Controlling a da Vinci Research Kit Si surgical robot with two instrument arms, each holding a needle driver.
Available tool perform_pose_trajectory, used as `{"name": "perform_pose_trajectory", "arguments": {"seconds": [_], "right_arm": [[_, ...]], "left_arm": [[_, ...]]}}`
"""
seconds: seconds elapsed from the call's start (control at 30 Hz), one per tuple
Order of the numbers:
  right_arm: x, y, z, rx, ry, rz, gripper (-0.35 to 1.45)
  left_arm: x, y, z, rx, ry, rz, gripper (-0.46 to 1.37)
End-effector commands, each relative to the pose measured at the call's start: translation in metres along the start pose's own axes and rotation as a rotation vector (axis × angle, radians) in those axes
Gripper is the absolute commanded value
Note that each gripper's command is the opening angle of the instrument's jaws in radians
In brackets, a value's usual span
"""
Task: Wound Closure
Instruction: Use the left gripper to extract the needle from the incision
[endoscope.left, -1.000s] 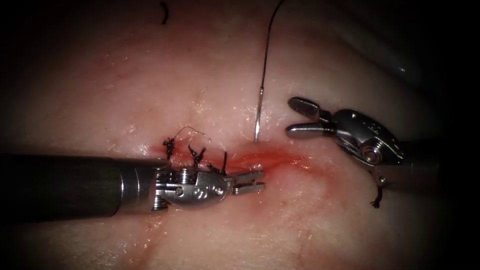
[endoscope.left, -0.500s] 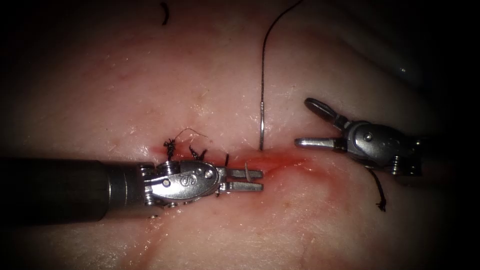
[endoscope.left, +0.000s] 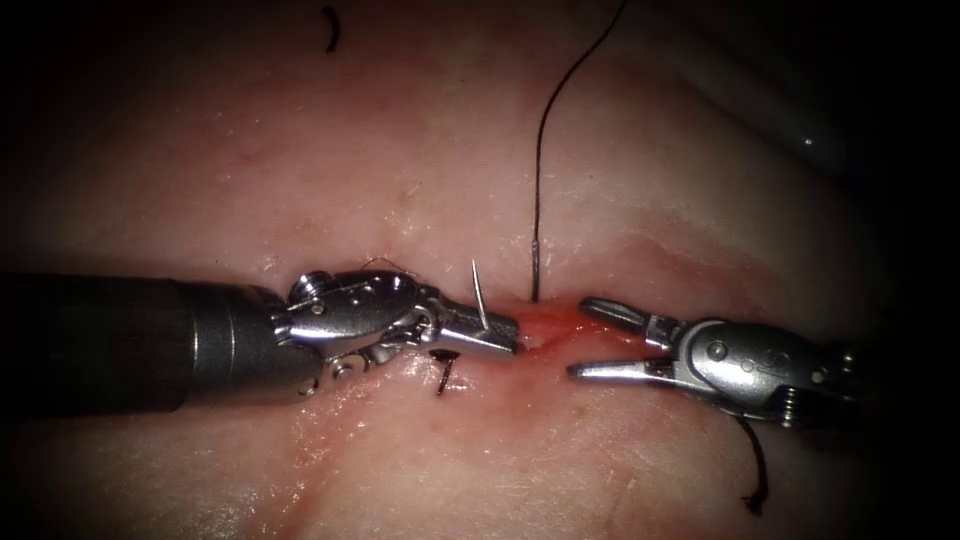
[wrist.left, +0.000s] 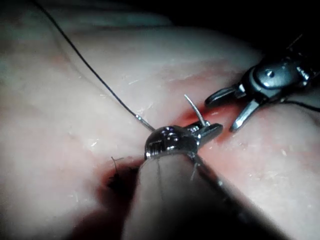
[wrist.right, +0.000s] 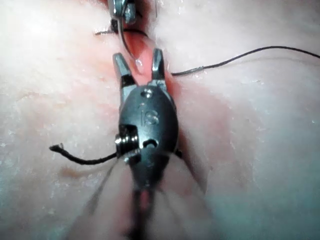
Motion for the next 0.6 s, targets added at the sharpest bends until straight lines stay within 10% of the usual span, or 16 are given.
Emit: {"name": "perform_pose_trajectory", "arguments": {"seconds": [0.03,0.3,0.6], "right_arm": [[-0.0005,-0.0001,0.0001,0.002,-0.031,-0.004,0.42],[-0.0046,-0.0005,0.0011,0.015,-0.168,0.033,0.38],[-0.0064,-0.0006,0.0014,0.025,-0.196,0.039,0.36]], "left_arm": [[0.0002,0.0003,-0.0002,-0.028,0.003,-0.034,-0.35],[0.0023,0.0035,-0.0026,-0.116,0.034,-0.183,-0.35],[0.0048,0.0086,-0.0052,-0.184,0.068,-0.08,-0.35]]}}
